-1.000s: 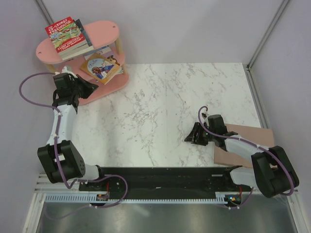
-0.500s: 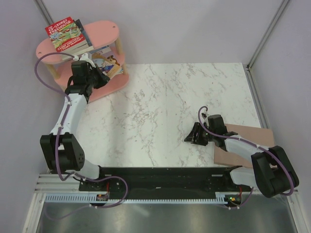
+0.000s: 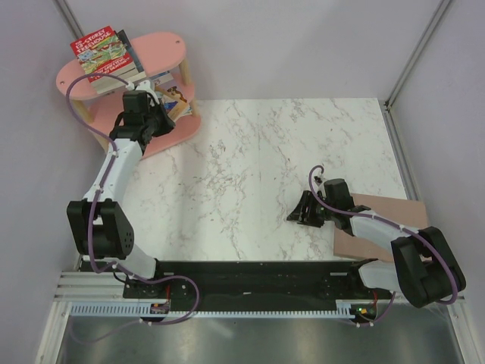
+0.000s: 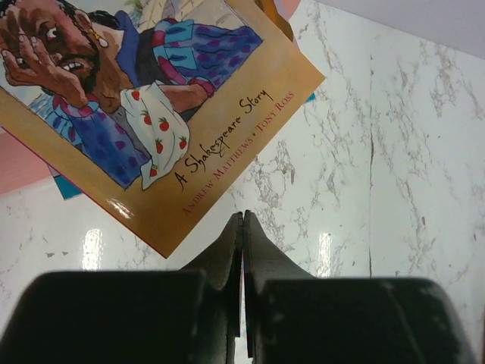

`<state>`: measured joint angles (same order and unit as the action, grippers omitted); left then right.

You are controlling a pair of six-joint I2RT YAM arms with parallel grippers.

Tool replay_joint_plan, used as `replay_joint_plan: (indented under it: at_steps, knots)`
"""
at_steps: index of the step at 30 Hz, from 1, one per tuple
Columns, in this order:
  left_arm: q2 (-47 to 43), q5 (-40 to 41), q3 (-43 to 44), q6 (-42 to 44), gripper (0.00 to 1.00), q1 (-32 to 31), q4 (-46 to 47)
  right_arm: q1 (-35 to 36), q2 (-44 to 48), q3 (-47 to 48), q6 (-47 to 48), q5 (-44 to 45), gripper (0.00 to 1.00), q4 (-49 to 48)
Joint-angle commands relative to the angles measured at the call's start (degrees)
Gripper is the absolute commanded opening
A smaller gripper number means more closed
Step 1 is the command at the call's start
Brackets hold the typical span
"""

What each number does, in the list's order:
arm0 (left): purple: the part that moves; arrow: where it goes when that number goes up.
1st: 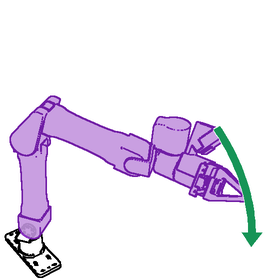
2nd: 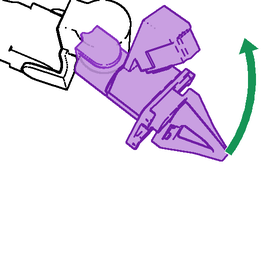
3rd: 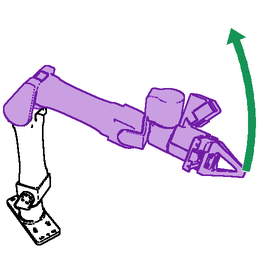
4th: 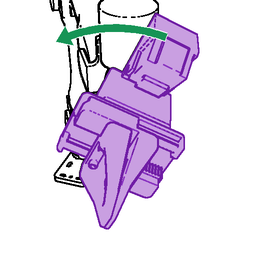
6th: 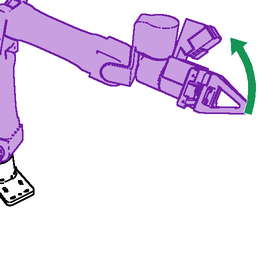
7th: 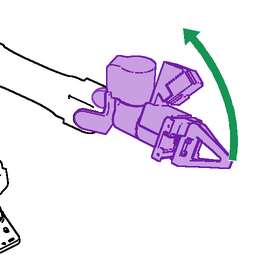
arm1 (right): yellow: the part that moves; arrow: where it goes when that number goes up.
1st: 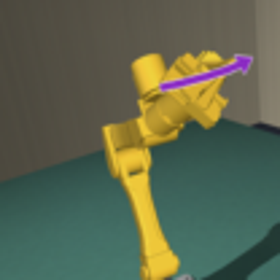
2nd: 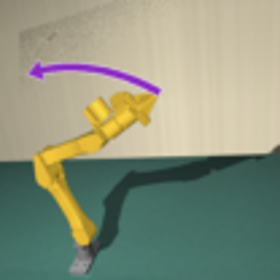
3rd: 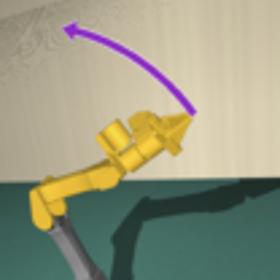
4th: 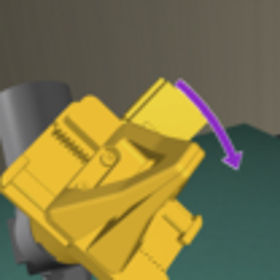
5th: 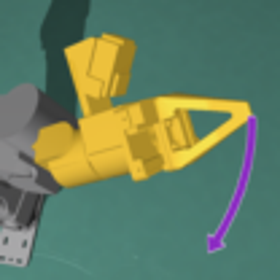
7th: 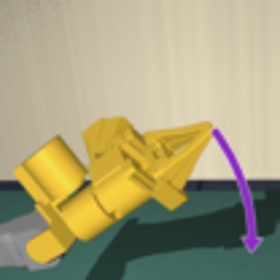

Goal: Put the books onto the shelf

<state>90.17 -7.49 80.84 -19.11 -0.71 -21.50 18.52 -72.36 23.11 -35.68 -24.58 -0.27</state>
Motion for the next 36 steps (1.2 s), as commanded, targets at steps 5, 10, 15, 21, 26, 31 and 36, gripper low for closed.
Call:
replay_joint_plan:
  at_steps: [5,10,15,21,26,31,36]
  knots:
    - [2.4,7.1,1.5,3.7,0.02,-0.8,-3.4,0.1,-1.1,-1.4,0.8,1.9,0.57,1.9]
    - [2.7,11.6,2.4,3.5,0.02,-0.7,-4.3,0.1,-1.6,-1.3,0.7,1.7,0.57,1.9]
    - [2.6,14.2,3.2,3.4,0.02,-0.5,-4.7,0.1,-1.5,-1.3,0.7,1.8,0.58,1.8]
    - [1.9,14.7,3.5,2.8,0.02,0.6,-5.0,0.1,-1.7,-1.4,0.7,1.7,0.58,1.6]
    - [2.4,14.0,3.9,2.8,0.02,3.1,-5.7,0.1,-2.0,-1.3,0.7,1.6,0.58,1.5]
    - [2.1,13.6,3.8,2.6,0.02,4.4,-5.8,0.1,-2.1,-1.4,0.7,1.5,0.59,1.4]
    - [1.9,12.2,4.0,3.1,0.02,4.6,-5.7,0.1,-2.2,-1.5,0.6,1.5,0.59,1.2]
